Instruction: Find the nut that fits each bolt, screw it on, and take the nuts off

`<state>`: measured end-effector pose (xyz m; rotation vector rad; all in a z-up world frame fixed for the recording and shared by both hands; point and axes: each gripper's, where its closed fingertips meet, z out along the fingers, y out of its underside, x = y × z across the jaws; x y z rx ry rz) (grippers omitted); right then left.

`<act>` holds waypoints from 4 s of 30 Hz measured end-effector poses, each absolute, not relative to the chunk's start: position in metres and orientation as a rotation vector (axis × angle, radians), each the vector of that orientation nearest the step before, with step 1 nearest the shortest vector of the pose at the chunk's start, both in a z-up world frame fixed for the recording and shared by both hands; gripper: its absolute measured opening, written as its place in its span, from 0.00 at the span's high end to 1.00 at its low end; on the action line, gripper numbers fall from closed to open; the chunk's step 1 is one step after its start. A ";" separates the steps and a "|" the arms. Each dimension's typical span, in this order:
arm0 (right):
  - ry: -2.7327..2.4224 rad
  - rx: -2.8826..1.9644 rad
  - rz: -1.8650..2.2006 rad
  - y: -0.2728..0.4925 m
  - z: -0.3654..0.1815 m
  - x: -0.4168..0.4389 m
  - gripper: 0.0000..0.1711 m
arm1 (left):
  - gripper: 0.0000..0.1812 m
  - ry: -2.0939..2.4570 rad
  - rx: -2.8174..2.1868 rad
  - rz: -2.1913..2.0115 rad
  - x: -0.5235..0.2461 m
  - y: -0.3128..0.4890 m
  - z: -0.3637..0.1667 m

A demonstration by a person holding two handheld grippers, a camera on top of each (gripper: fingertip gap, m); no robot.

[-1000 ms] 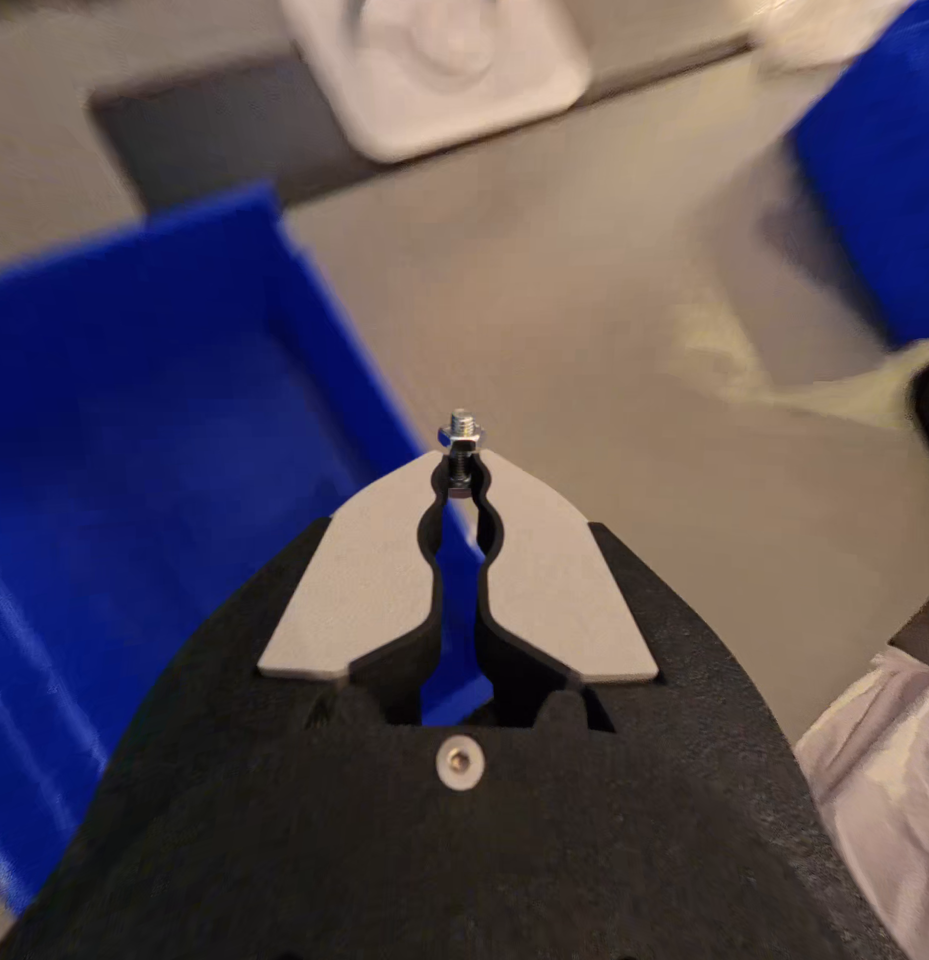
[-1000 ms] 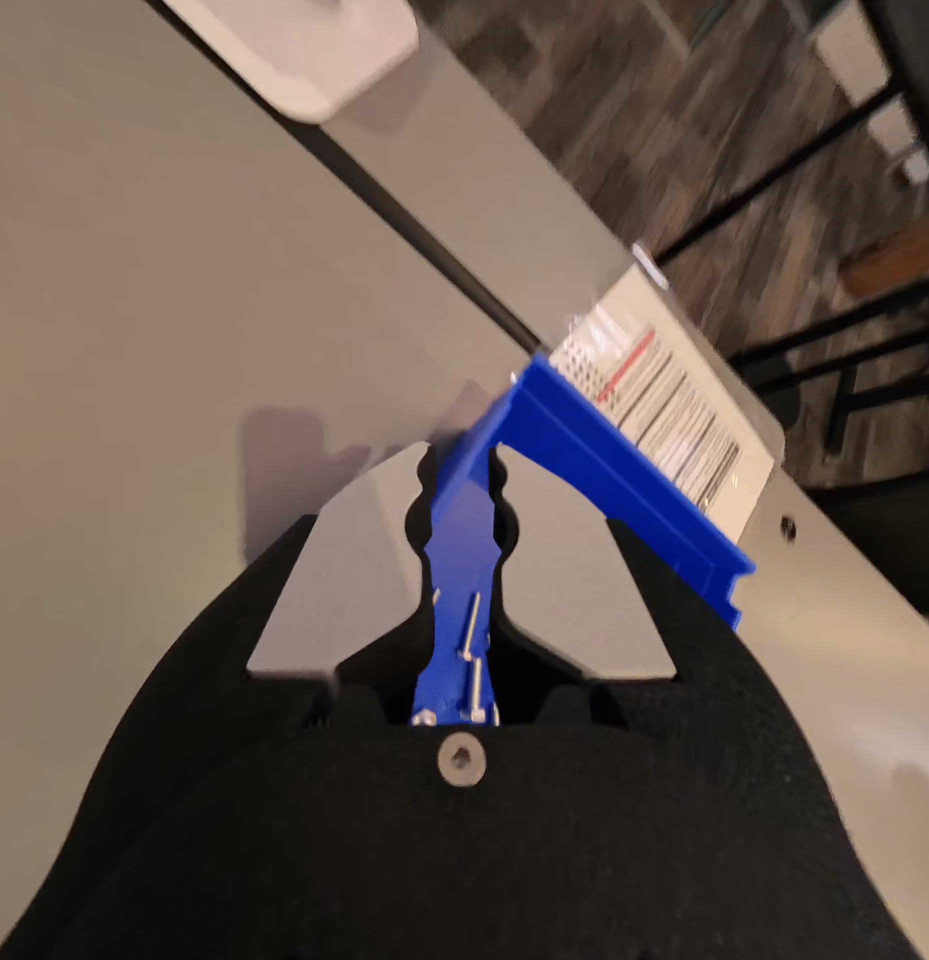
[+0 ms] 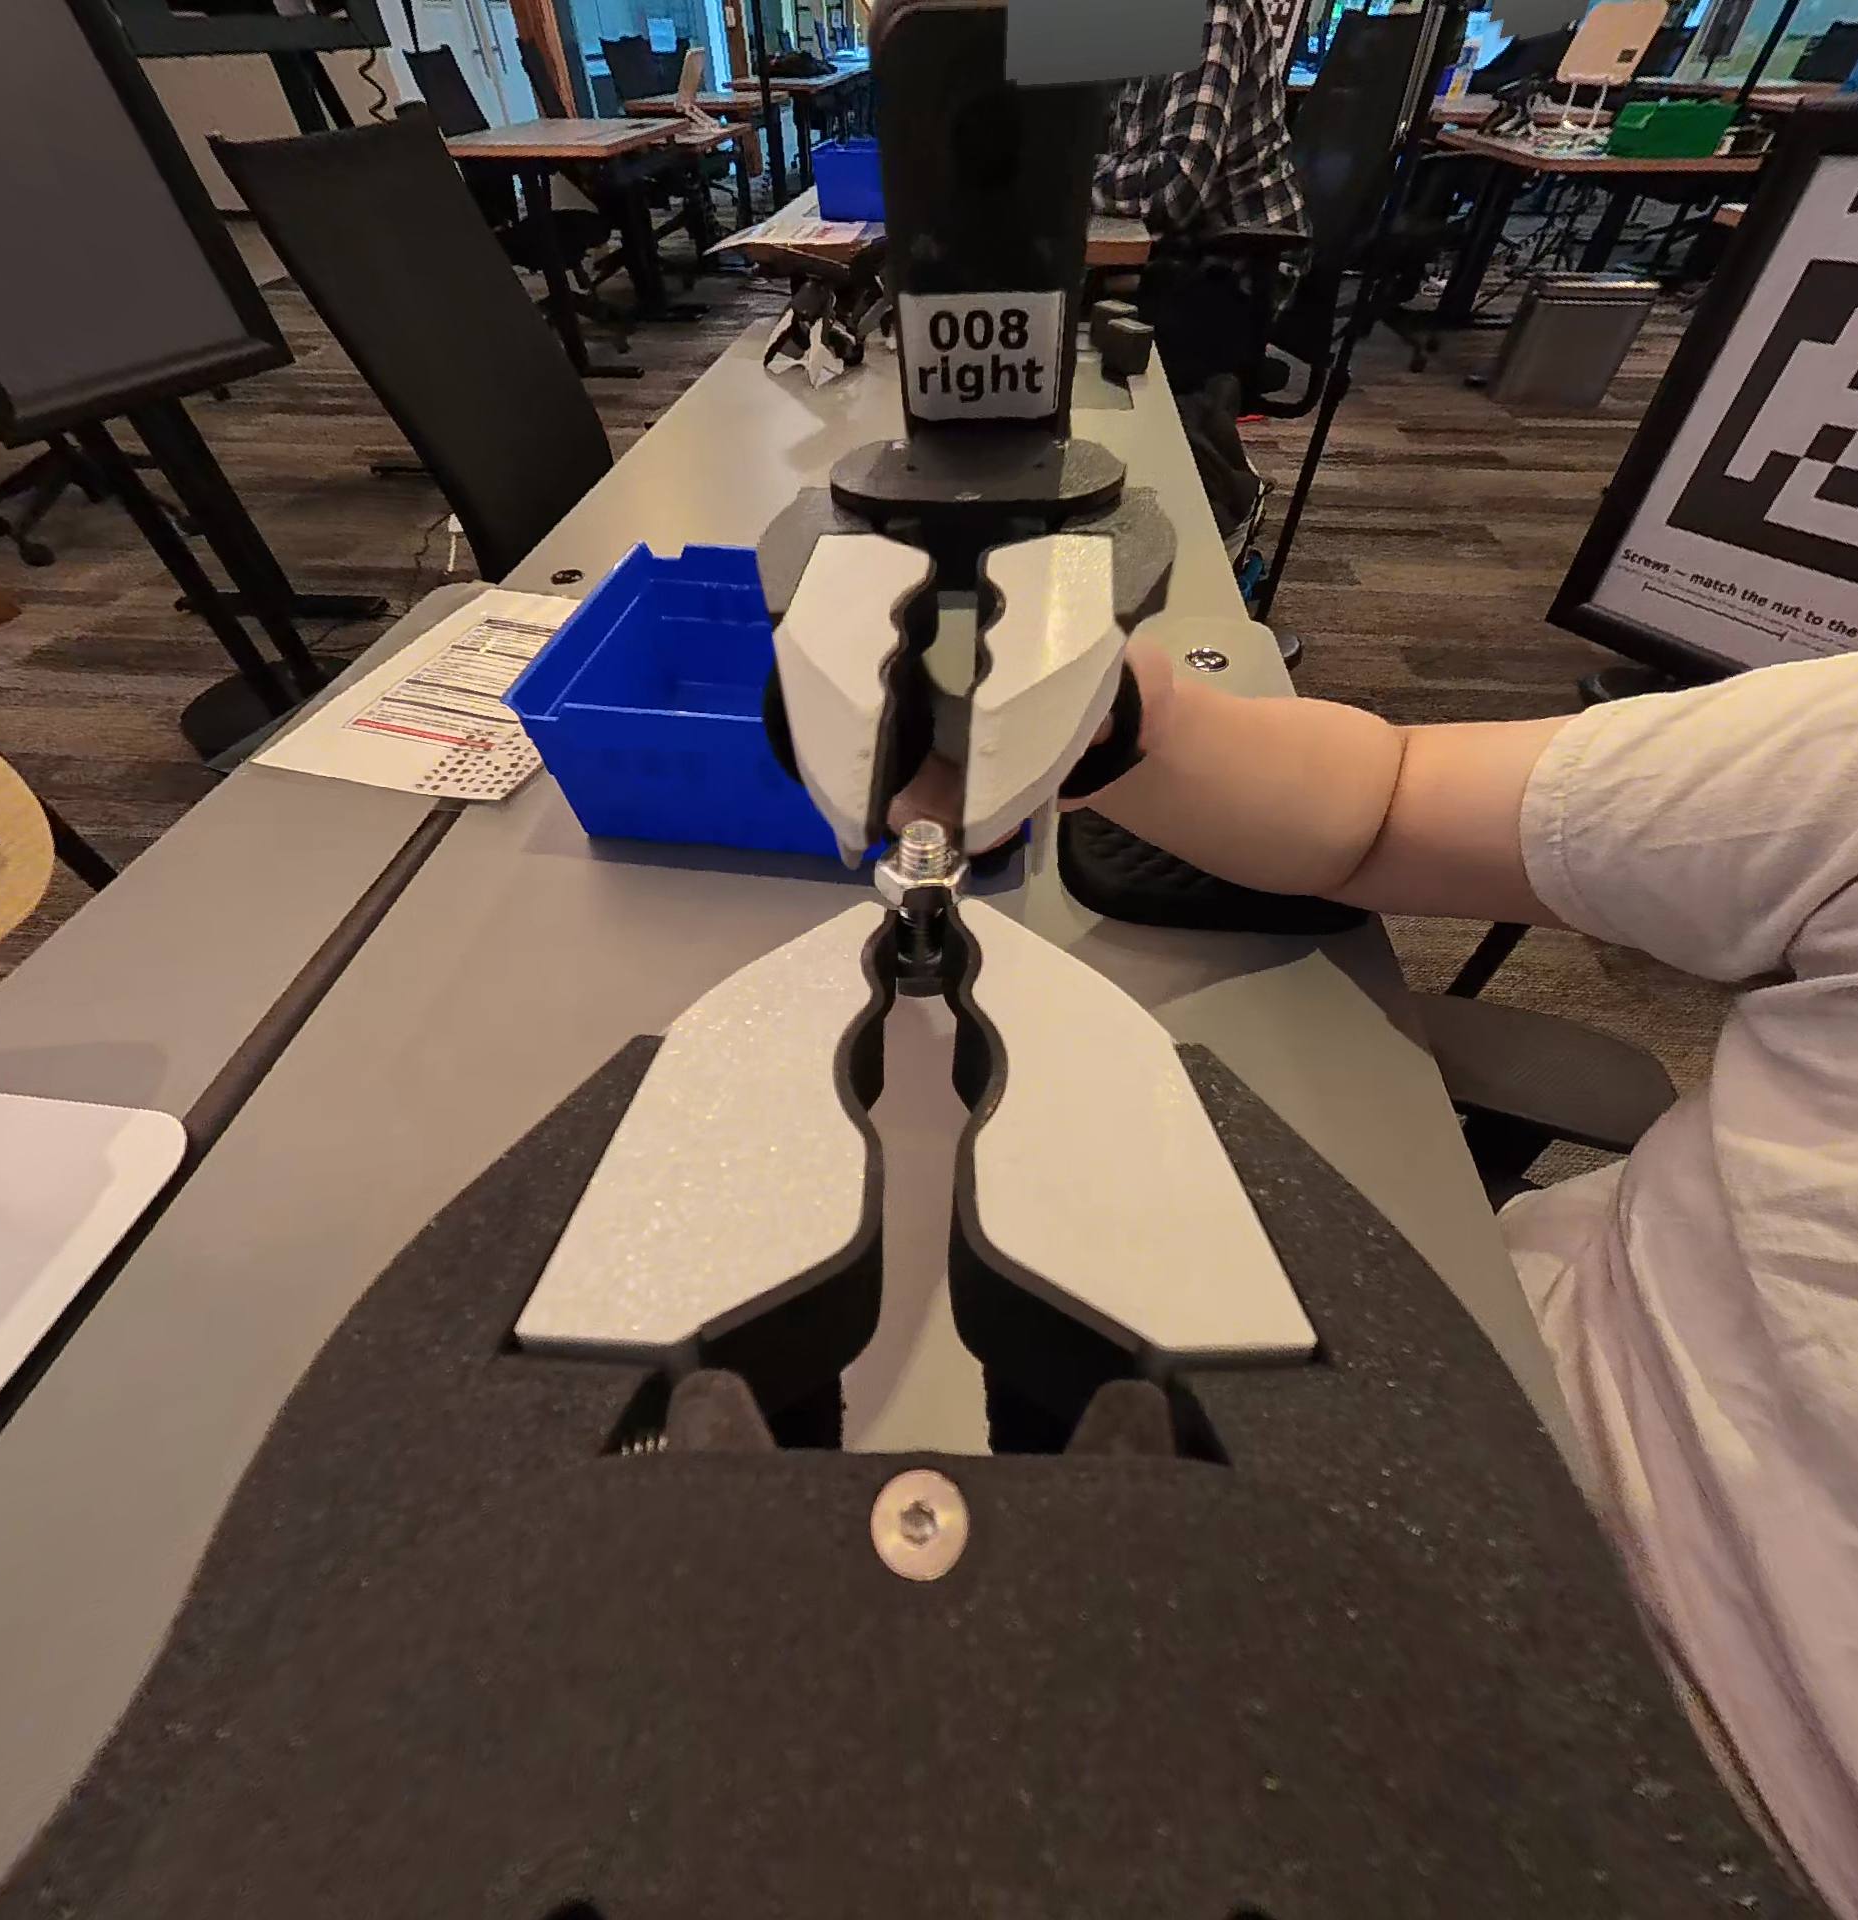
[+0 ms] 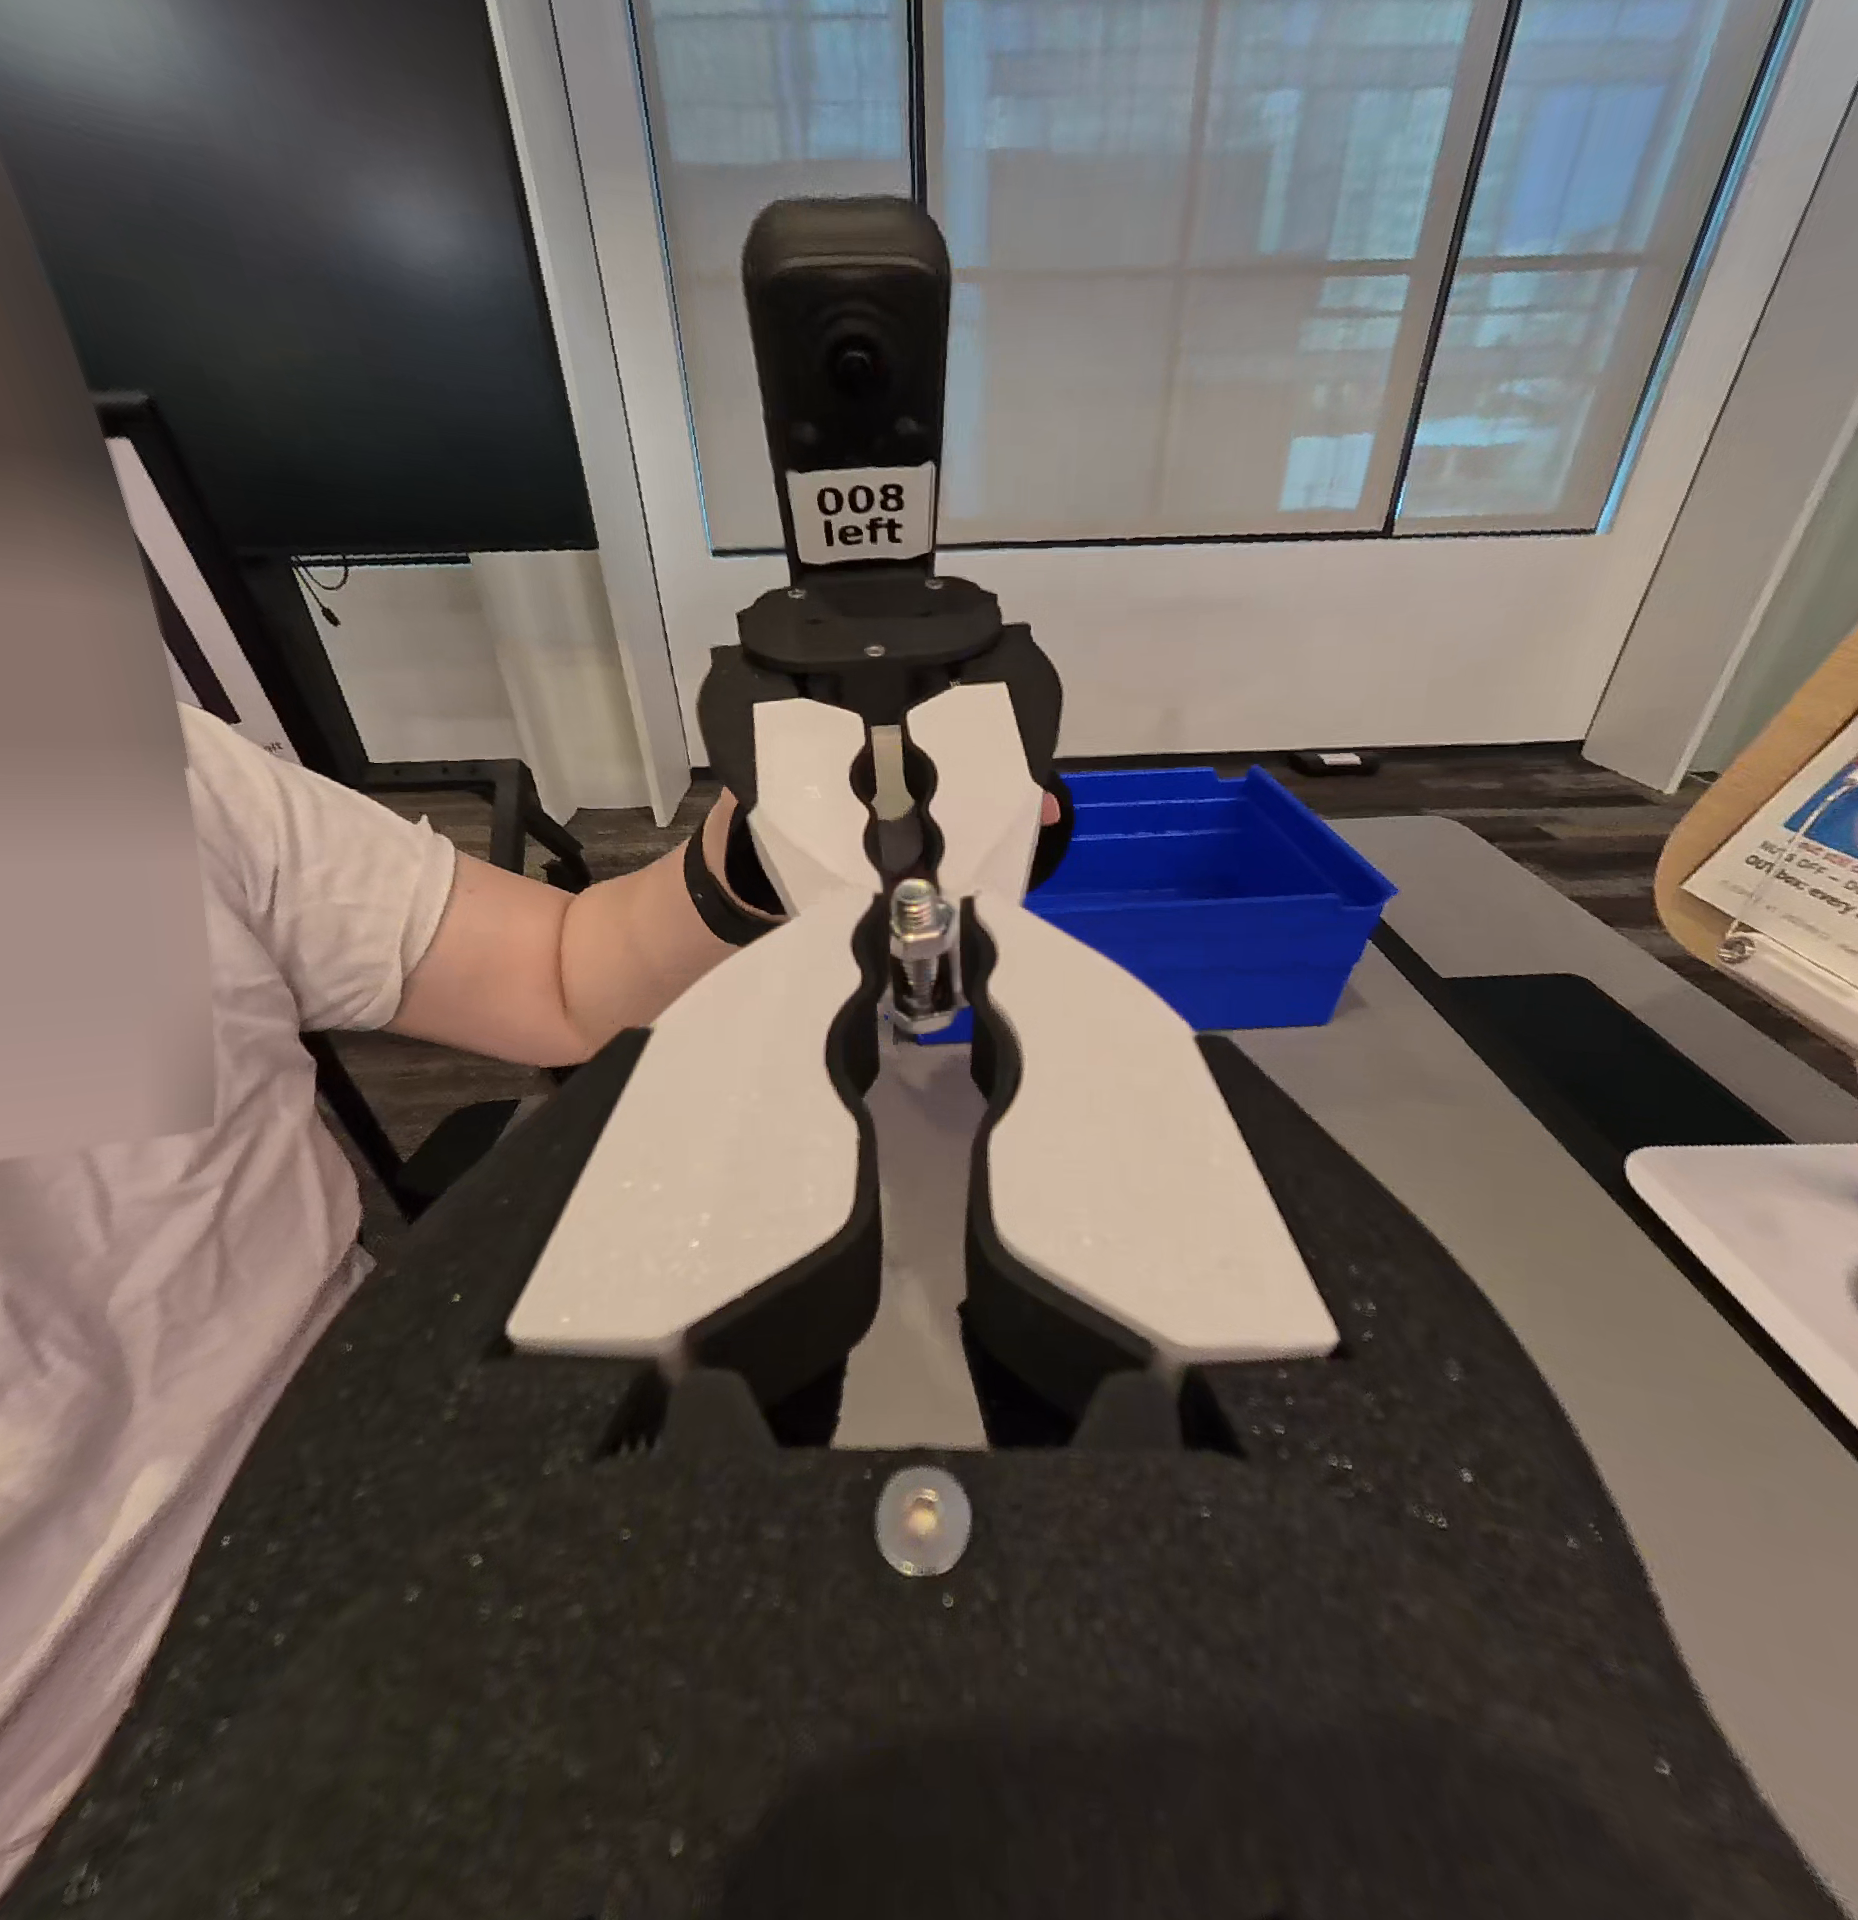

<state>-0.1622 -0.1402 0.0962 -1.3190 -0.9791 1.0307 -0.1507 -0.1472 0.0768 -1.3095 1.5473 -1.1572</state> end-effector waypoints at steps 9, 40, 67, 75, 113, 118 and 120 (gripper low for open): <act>-1.009 -1.336 1.026 -0.142 0.090 -0.166 0.94 | 0.96 1.582 -1.305 -1.111 -0.149 -0.151 0.070; -1.136 -1.146 0.999 -0.172 0.105 -0.172 0.96 | 0.89 1.618 -1.157 -1.326 -0.133 -0.187 0.065; -1.129 -1.195 1.006 -0.170 0.106 -0.168 0.82 | 0.94 1.578 -1.175 -1.295 -0.131 -0.180 0.065; -1.021 -1.377 0.758 -0.144 0.100 -0.164 0.78 | 0.94 1.493 -1.270 -1.171 -0.128 -0.157 0.061; -1.052 -1.295 0.961 -0.157 0.099 -0.176 0.91 | 0.95 1.489 -1.197 -1.173 -0.127 -0.168 0.069; -1.048 -1.287 0.957 -0.156 0.100 -0.175 0.91 | 0.95 1.477 -1.197 -1.186 -0.127 -0.167 0.071; -1.044 -1.288 0.958 -0.156 0.100 -0.175 0.91 | 0.95 1.473 -1.200 -1.182 -0.127 -0.166 0.071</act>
